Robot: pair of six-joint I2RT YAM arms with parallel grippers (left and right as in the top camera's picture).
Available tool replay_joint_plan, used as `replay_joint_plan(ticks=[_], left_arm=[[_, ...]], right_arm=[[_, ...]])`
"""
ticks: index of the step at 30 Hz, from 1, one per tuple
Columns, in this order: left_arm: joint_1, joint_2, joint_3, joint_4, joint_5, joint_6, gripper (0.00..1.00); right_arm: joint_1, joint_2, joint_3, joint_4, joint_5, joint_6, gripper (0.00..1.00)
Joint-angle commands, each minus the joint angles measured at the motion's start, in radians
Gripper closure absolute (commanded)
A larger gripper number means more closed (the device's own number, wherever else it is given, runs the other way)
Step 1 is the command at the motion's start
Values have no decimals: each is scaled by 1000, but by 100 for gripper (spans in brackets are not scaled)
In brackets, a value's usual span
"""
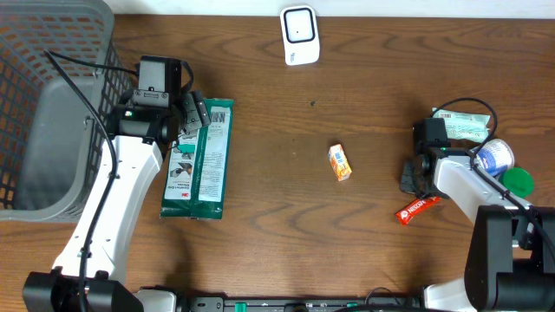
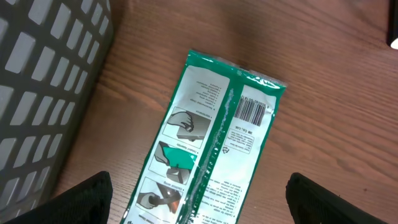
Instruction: Scan the item barcode
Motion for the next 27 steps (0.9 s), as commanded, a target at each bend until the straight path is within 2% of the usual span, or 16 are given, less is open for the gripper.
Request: replay_joint_plan(ticks=[1, 5, 9, 15, 18, 21, 24, 27], left_arm=[[4, 9, -1, 0, -20, 4, 13], [4, 9, -1, 0, -20, 4, 13], [4, 9, -1, 0, -20, 4, 13], [4, 9, -1, 4, -19, 3, 13], [4, 9, -1, 8, -19, -4, 13], [4, 9, -1, 8, -19, -4, 13], [4, 9, -1, 8, -19, -4, 13], [4, 9, -1, 8, -19, -4, 13]], right_arm=[[10, 27, -22, -10, -321, -107, 99], [10, 27, -22, -37, -489, -153, 99], [10, 27, -21, -102, -498, -151, 99], [10, 27, -17, -210, -624, -148, 99], [10, 27, -17, -262, -518, -104, 99], [10, 27, -17, -290, -322, -10, 99], [10, 27, -17, -272, -178, 53, 99], [10, 27, -17, -216, -123, 62, 99]])
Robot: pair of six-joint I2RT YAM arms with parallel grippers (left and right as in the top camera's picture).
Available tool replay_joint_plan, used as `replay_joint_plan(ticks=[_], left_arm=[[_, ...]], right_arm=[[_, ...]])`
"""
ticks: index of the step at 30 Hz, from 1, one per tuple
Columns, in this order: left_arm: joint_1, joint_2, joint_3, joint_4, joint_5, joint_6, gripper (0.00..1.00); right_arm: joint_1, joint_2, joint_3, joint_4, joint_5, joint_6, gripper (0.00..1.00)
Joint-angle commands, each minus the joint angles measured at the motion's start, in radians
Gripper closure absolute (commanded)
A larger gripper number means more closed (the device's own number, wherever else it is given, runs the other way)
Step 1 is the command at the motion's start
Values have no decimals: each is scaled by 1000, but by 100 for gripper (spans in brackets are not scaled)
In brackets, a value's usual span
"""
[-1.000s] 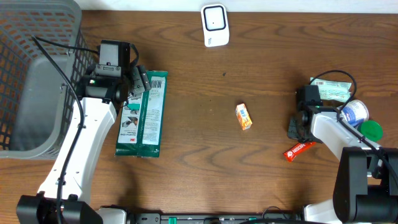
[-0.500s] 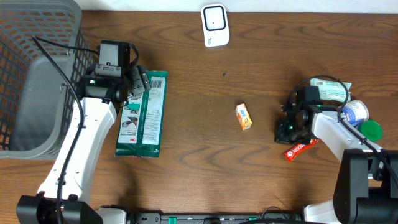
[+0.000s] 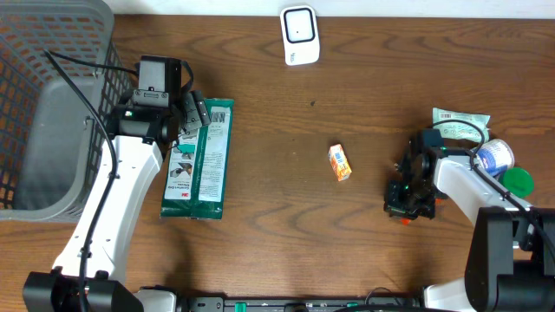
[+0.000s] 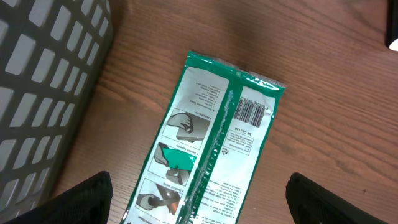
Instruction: Scan the item barcode
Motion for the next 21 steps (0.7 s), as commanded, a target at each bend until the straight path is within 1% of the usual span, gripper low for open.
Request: replay_joint_plan(ticks=[1, 7, 13, 16, 17, 18, 21], left_arm=[[4, 9, -1, 3, -19, -3, 13], [3, 9, -1, 3, -19, -3, 13], [3, 9, -1, 3, -19, -3, 12], [3, 9, -1, 3, -19, -3, 13], [3, 9, -1, 3, -19, -3, 13], [3, 9, -1, 3, -19, -3, 13], [3, 9, -1, 3, -19, -3, 13]], right_arm=[[10, 33, -21, 77, 254, 66, 99], [10, 33, -21, 173, 264, 62, 98], [10, 33, -21, 248, 348, 62, 97], [10, 33, -21, 315, 393, 61, 96], [10, 33, -21, 344, 380, 58, 99], [10, 32, -16, 354, 338, 35, 99], [10, 18, 36, 281, 164, -53, 99]])
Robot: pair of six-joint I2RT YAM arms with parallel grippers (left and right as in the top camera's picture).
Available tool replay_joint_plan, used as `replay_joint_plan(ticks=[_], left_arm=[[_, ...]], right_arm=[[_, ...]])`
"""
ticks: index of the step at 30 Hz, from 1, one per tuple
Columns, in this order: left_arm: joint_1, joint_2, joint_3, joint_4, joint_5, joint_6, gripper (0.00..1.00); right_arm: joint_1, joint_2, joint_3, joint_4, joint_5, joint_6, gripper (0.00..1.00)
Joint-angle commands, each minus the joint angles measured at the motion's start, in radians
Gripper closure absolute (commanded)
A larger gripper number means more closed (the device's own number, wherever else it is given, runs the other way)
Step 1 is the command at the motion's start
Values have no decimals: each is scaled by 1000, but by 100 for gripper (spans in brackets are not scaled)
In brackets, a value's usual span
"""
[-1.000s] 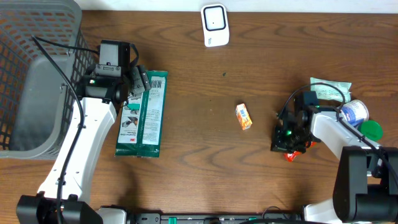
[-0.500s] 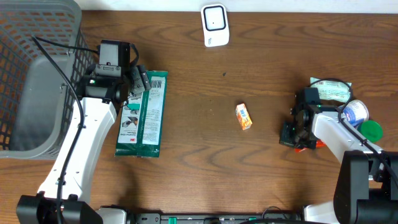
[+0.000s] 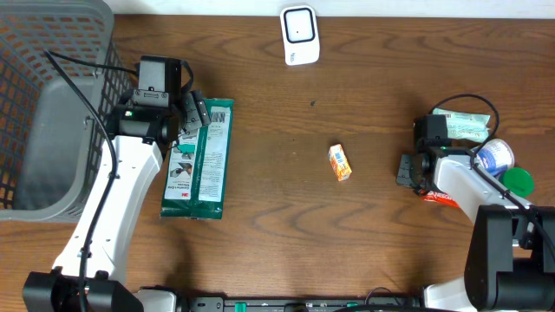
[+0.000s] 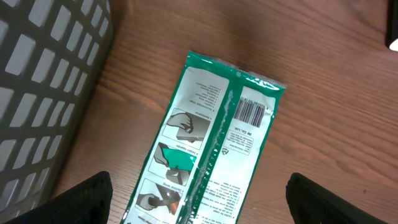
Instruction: Scan the item barcode
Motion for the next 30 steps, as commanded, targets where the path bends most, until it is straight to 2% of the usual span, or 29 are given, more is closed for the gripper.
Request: replay_joint_plan(ticks=[1, 6, 9, 12, 21, 30], left_arm=[[3, 9, -1, 3, -19, -3, 13], [3, 9, -1, 3, -19, -3, 13], [3, 9, -1, 3, -20, -3, 13], [3, 9, -1, 4, -20, -3, 13], [3, 9, -1, 4, -21, -3, 13], [3, 9, -1, 9, -20, -3, 13]], right_arm=[[10, 3, 54, -93, -167, -79, 99], [9, -48, 135, -336, -129, -47, 99], [8, -52, 131, -429, -107, 2, 98], [8, -48, 102, -463, 20, 83, 97], [8, -45, -45, -276, 145, 117, 96], [8, -45, -193, 37, 253, 81, 98]])
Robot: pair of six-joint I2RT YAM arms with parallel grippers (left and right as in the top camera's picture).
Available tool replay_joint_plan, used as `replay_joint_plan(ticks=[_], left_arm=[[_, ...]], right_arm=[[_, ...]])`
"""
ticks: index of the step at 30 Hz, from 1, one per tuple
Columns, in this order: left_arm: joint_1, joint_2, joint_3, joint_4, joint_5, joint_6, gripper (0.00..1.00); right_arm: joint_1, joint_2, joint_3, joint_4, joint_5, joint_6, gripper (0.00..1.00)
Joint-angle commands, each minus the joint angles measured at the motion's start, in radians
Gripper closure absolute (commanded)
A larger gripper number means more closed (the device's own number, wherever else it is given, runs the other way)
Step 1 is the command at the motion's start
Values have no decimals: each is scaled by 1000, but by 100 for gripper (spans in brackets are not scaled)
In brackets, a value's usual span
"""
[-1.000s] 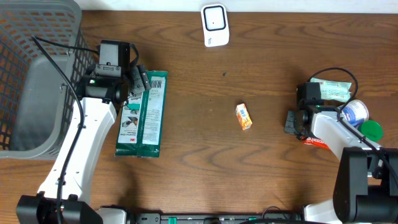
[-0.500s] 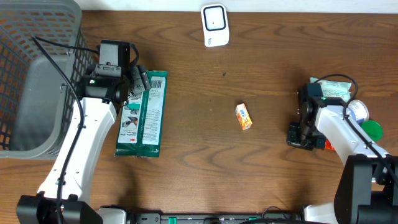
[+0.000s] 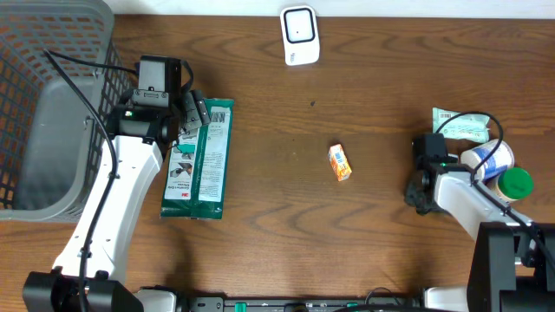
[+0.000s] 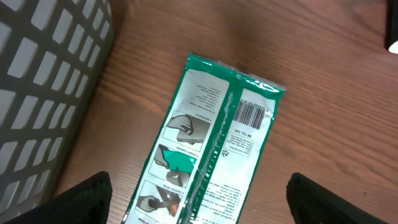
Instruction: Scan the item barcode
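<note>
A green and white packet [image 3: 201, 160] lies flat on the table with its barcode [image 4: 251, 111] facing up. My left gripper [image 3: 192, 120] hovers over the packet's far end, open, its dark fingers [image 4: 81, 199] spread wide to either side of the packet [image 4: 211, 155] without touching it. The white scanner [image 3: 299, 35] stands at the table's back edge. A small orange box [image 3: 340, 162] lies mid-table. My right gripper [image 3: 419, 186] points down at the table on the right; its jaws are hidden by the arm. No red bar shows.
A grey mesh basket [image 3: 43, 104] fills the left side, close to the left arm. At the right lie a green-white pouch [image 3: 460, 124], a white and blue tub [image 3: 490, 159] and a green lid [image 3: 515, 182], with the right arm's cable looping above them.
The right gripper has shifted slightly right and toward the front. The red bar that lay beside it is no longer visible. The left gripper and green packet are unchanged.
The left gripper stayed open over the green packet throughout. The right gripper first stood beside a red bar lying at the right, then sat lower over it, then stood further back with the bar near the arm. Now the bar is out of sight.
</note>
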Motion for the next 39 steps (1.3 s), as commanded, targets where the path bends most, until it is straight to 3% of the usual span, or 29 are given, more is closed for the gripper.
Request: replay_joint_plan(ticks=[1, 6, 12, 15, 17, 19, 27, 34, 39], left_arm=[[3, 9, -1, 5, -15, -3, 12], [5, 9, -1, 6, -16, -3, 13], [14, 4, 0, 1, -15, -3, 13], [32, -5, 0, 0, -14, -3, 13], [43, -7, 0, -6, -5, -3, 13], [45, -6, 0, -13, 21, -3, 13], [45, -4, -1, -23, 196, 82, 13], [45, 2, -1, -19, 189, 162, 13], [55, 45, -1, -19, 93, 179, 13]], right_arm=[[8, 33, -61, 113, 38, -15, 98], [10, 32, -53, 283, -51, -99, 99], [10, 10, 56, 191, -157, -128, 91], [10, -29, 156, 66, -187, -128, 70], [10, -65, 252, -37, -296, -129, 50], [10, -88, 317, -93, -389, -132, 45], [56, -115, 424, -225, -639, -240, 37], [135, -114, 422, -237, -736, -247, 30], [202, -114, 422, -219, -737, -247, 25]])
